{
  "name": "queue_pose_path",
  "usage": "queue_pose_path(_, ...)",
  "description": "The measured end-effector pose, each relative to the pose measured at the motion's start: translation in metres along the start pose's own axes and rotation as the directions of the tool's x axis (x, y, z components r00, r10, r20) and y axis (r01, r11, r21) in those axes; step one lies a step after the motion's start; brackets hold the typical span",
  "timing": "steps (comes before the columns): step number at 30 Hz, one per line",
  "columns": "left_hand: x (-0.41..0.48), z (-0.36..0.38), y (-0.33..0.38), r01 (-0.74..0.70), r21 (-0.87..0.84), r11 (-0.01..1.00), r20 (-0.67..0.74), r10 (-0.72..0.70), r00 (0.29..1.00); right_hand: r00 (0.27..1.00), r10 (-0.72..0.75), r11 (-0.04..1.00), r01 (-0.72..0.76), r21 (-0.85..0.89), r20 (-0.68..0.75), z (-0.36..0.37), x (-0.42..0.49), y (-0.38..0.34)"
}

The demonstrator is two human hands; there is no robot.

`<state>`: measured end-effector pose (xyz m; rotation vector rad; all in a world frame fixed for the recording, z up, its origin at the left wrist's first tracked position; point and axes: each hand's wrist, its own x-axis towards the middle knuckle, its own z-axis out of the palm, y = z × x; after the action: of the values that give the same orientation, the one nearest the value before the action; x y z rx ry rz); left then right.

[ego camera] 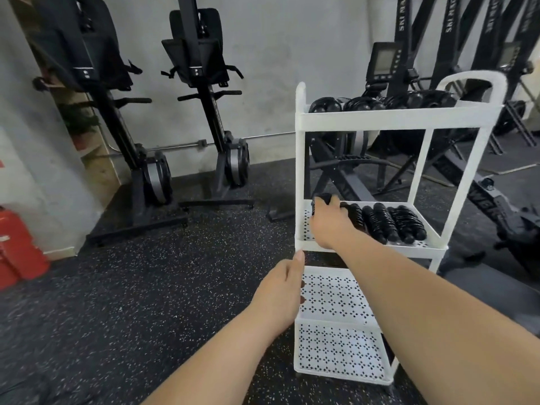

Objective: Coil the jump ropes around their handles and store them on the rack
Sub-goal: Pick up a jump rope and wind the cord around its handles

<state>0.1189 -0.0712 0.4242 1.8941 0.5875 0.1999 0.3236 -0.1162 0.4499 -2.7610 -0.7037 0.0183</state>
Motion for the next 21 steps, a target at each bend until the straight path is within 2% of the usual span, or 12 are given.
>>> queue_pose_path(8, 0.025, -0.01, -0.026, -0.007, 0.064, 0.998, 0.013, 0.007, 1.0, 0.996, 0.056, 0.99, -0.047, -0.129, 0.068, 0.024, 0.028, -0.001)
queue_pose_path(12, 0.03, -0.012, -0.031, 0.002, 0.072, 0.997, 0.014, -0.003, 1.0, 0.994, 0.098, 0.977, -0.087, -0.194, 0.048, 0.026, 0.028, -0.001)
queue_pose_path(21, 0.0, -0.031, -0.032, 0.0, 0.121, 0.993, -0.004, 0.001, 1.0, 0.995, 0.094, 0.989, -0.097, -0.113, -0.027, 0.006, -0.009, -0.006)
